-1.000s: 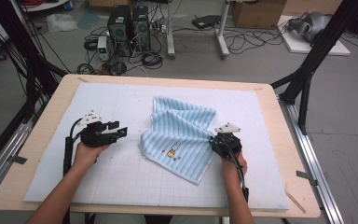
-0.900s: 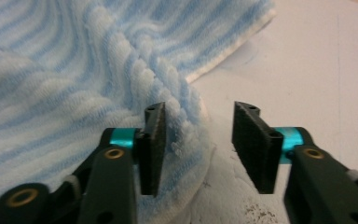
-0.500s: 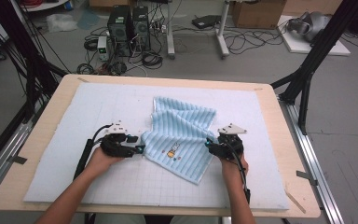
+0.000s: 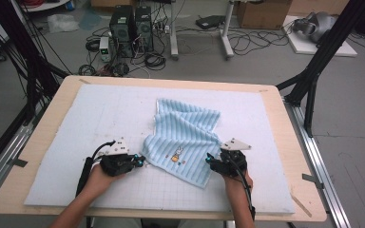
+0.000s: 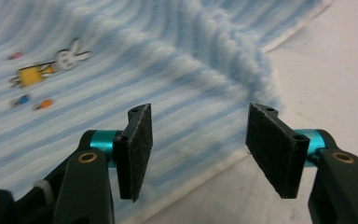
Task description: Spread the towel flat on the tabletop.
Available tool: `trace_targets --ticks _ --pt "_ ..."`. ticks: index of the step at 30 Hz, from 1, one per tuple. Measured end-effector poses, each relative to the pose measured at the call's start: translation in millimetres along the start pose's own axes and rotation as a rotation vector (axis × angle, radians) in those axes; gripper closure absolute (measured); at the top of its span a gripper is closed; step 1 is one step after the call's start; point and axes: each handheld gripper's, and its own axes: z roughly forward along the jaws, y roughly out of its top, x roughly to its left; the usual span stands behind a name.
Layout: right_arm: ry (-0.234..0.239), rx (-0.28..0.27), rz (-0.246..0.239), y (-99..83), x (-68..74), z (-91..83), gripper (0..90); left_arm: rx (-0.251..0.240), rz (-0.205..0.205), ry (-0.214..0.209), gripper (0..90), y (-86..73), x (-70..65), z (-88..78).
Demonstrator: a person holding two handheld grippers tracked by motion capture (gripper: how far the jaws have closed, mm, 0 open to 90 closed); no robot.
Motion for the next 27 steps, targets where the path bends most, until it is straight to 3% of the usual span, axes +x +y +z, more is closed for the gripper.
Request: trace_targets --ticks 2,4,5,6,9,11,12,13,14,15,17,19,21,22,26,27 --pt "0.068 -0.002 -0.026 -2.6 7.9 -2.2 39.9 -0.013 -0.007 0.022 88.5 -3.1 -2.5 -5.3" --pt "0.107 0.005 -0.056 -4.4 16.9 -2.2 39.5 -0.018 -0.023 0.065 78.8 -4.2 -1.7 -8.6" --pt "0.162 0.005 -0.069 -5.5 25.4 -0.8 38.8 -0.016 -0.030 0.076 71.5 -4.2 -0.5 -9.9" --pt "0.162 0.005 -0.069 -5.5 25.4 -0.8 38.8 -0.029 -0.047 0.091 71.5 -4.1 0.9 -11.3" --pt "0.295 -0.001 -0.064 -7.0 40.9 3.0 38.2 -0.057 -0.070 0.130 62.9 -1.4 4.9 -15.9" --pt "0.364 0.024 -0.086 -7.6 52.0 7.6 41.5 -0.075 -0.095 0.151 57.5 0.8 8.9 -19.4" --pt "0.375 0.041 -0.114 -7.8 57.7 10.2 43.7 -0.086 -0.107 0.151 57.0 1.7 10.8 -20.5" --pt "0.350 0.044 -0.153 -7.8 63.0 10.6 49.5 -0.088 -0.115 0.153 55.2 2.9 12.6 -21.6" --pt "0.339 0.045 -0.179 -7.0 64.6 9.4 59.2 -0.096 -0.127 0.156 53.4 3.6 13.7 -21.9" --pt "0.375 0.056 -0.173 -6.2 63.4 8.2 72.9 -0.098 -0.135 0.157 52.5 4.3 14.6 -22.4" --pt "0.406 0.061 -0.204 -7.8 62.5 5.1 82.4 -0.104 -0.137 0.156 52.0 5.7 15.7 -22.2" --pt "0.439 0.087 -0.238 -8.1 60.3 0.3 83.5 -0.106 -0.142 0.155 51.5 6.5 16.4 -21.7" --pt "0.540 0.139 -0.252 -13.2 48.5 -9.9 83.2 -0.104 -0.139 0.157 51.3 7.0 17.2 -21.4" --pt "0.540 0.139 -0.252 -13.2 48.5 -9.9 83.2 -0.107 -0.138 0.158 51.3 7.1 17.7 -21.4" --pt "0.624 0.178 -0.230 -26.2 27.9 -26.3 81.8 -0.115 -0.149 0.163 51.0 7.0 19.9 -22.1" --pt "0.627 0.171 -0.227 -28.1 24.0 -29.9 78.7 -0.116 -0.156 0.162 50.8 7.2 20.1 -21.9"
